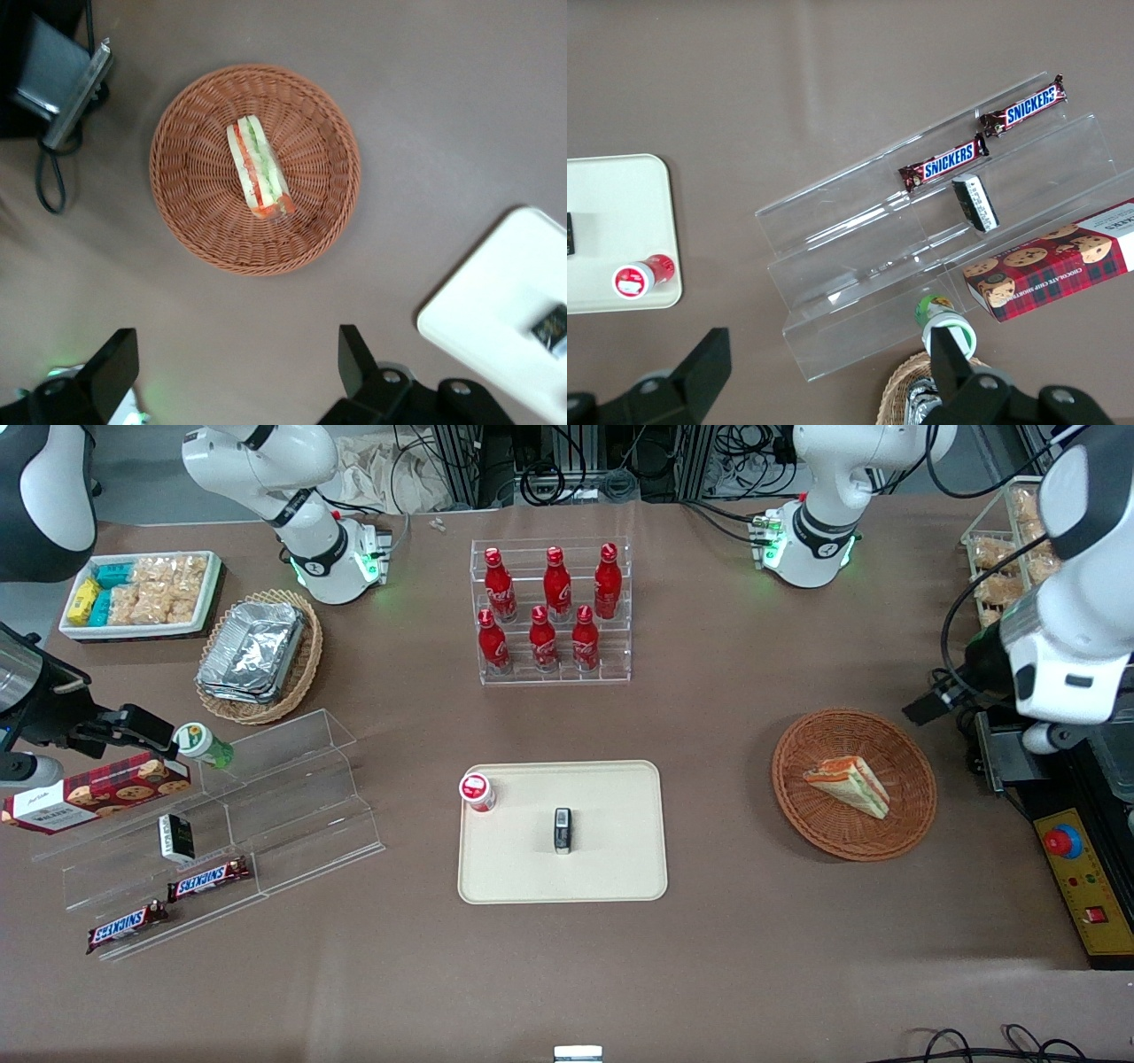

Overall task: Place sandwich from basket to tray
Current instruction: 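Lower the open left gripper around the wrapped sandwich in the basket, then close the left gripper on the sandwich and lift it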

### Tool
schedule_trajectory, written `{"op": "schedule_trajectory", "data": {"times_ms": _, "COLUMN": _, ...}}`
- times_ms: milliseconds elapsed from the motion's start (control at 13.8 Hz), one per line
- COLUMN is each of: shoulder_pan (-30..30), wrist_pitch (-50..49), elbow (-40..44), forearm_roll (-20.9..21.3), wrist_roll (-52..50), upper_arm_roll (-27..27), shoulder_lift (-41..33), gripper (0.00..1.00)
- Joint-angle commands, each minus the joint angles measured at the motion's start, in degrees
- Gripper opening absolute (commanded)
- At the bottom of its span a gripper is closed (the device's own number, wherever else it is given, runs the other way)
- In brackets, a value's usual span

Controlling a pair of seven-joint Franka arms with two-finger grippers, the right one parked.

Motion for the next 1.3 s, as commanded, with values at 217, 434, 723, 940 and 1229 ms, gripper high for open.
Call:
{"op": "schedule_trajectory", "data": {"times_ms": 217, "shoulder_pan": -0.3, "wrist_pitch": 19.4, "elbow": -15.6, "forearm_roll": 0.6, "wrist_roll": -13.7, "upper_arm_roll": 0.2, "shoulder_lift": 4.7, "gripper": 1.00}}
{"op": "schedule_trajectory", "data": {"times_ms": 434, "shoulder_pan": -0.4, "wrist_pitch": 29.6, "elbow": -21.8, "forearm_roll": 1.2, "wrist_roll": -18.8, "upper_arm_roll": 0.3, "shoulder_lift": 8.6, "gripper": 1.00}}
{"op": "schedule_trajectory", "data": {"times_ms": 723, "shoulder_pan": 0.4, "wrist_pitch": 40.7, "elbow": -28.0, "forearm_roll": 2.8, "wrist_roll": -18.9, "upper_arm_roll": 1.6, "shoulder_lift": 11.0, "gripper": 1.00}}
{"op": "schedule_trajectory", "data": {"times_ms": 940, "shoulder_pan": 0.5, "wrist_pitch": 44.1, "elbow": -28.3, "forearm_roll": 3.5, "wrist_roll": -18.9, "upper_arm_roll": 1.7, "shoulder_lift": 13.8, "gripper": 1.00}}
{"op": "schedule_trajectory", "data": {"times_ms": 1229, "shoulder_pan": 0.5, "wrist_pitch": 49.3, "elbow": -28.0, "forearm_roll": 3.5, "wrist_roll": -18.9, "upper_arm_roll": 1.8, "shoulder_lift": 18.1, "gripper": 0.79}}
